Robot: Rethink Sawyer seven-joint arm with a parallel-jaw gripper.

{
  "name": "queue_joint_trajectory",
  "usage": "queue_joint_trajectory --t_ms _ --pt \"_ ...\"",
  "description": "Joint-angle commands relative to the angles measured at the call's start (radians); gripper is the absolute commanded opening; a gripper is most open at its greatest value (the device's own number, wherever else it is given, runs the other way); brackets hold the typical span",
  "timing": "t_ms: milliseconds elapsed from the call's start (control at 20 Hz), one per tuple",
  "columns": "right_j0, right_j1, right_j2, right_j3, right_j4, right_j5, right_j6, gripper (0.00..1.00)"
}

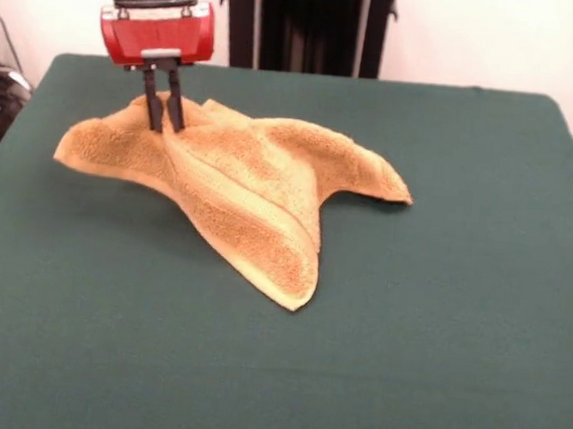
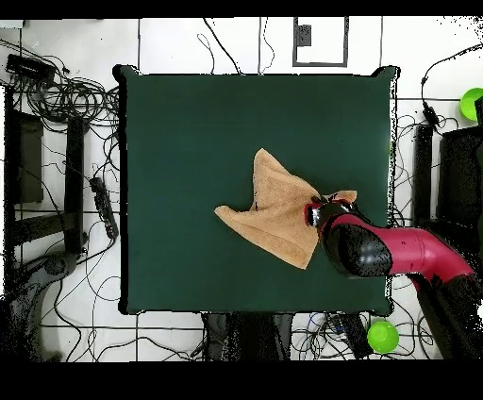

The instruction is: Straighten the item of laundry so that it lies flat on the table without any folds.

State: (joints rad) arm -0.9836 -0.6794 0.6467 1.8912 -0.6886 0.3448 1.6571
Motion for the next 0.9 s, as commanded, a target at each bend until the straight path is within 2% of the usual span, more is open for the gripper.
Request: queue_joint_trajectory --t_ms 50,400,900 --pt "0.02 0.005 0.137 -0.077 -0.033 0.12 -0.233 0.0" --pt "0.008 -0.054 0.164 -0.067 -0.013 0.162 -0.233 0.0" --pt "0.022 -0.046 0.155 -0.074 -0.039 0.154 -0.195 0.0"
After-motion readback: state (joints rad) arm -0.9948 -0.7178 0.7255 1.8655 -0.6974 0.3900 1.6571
